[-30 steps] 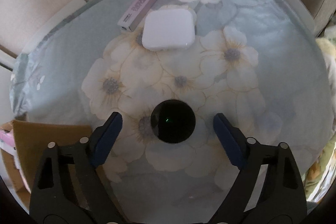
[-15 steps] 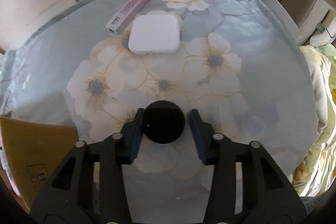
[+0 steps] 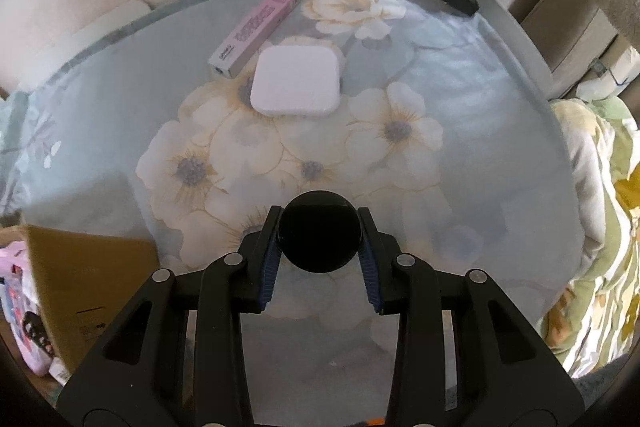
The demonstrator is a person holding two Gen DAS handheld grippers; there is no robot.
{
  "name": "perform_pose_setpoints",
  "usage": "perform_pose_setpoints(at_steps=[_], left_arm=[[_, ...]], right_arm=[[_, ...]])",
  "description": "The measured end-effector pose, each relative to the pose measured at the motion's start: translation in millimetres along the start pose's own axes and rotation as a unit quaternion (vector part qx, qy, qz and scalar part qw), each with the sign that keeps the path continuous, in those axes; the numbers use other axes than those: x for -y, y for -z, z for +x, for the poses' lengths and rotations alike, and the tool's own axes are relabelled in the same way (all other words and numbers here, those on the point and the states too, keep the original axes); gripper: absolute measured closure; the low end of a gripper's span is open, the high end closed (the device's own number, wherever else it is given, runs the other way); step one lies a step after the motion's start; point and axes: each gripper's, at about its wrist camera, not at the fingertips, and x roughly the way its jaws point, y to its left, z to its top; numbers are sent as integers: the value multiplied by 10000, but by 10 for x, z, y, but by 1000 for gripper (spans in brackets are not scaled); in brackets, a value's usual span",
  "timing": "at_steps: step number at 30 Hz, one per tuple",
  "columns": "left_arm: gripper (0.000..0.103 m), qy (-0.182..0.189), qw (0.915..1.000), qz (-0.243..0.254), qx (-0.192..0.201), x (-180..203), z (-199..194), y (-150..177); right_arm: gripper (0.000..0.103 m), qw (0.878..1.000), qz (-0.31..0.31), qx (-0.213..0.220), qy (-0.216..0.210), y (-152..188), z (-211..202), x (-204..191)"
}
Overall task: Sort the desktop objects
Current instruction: 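Carry the black item and lip gloss into the cardboard box and release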
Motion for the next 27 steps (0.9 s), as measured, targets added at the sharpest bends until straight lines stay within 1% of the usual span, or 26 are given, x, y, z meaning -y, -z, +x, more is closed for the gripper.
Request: perform_pose_setpoints(at_steps=[5, 10, 11, 14, 15, 17, 18, 22, 25, 27], left_arm=[[71, 113, 9998, 100, 140, 47, -247, -60], [71, 123, 9994, 140, 279, 7, -589, -83], [71, 140, 9993, 120, 318, -18, -671, -90], [71, 107, 9987, 97, 484, -94, -944, -95], [71, 58, 9986, 102, 517, -125, -1040, -93], [71, -82, 9981, 114, 605, -225, -1249, -55], [71, -126, 9979, 108, 629, -268, -1324, -45], [71, -318, 9971, 5, 695, -530, -1619, 58], [71, -383, 9962, -208, 753, -817, -1815, 189], [71, -402, 9952, -379, 807, -1019, -1935, 288]], right_arm=[[85, 9999, 117, 91, -63, 13, -231, -87], [85, 9998, 125, 166, 37, -47, -542, -229], [85, 9998, 86, 170, 52, -60, -575, -121], [85, 9997, -54, 195, 152, -141, -758, -40], [85, 9995, -118, 203, 202, -187, -852, -94], [85, 9991, -253, 213, 274, -414, -898, -286], [85, 9987, -305, 247, 319, -469, -1055, -307], [85, 9965, -432, 568, 446, -780, -1371, -588], [85, 9949, -522, 686, 524, -1101, -1499, -877], [85, 9947, -563, 749, 416, -1313, -1584, -1110]])
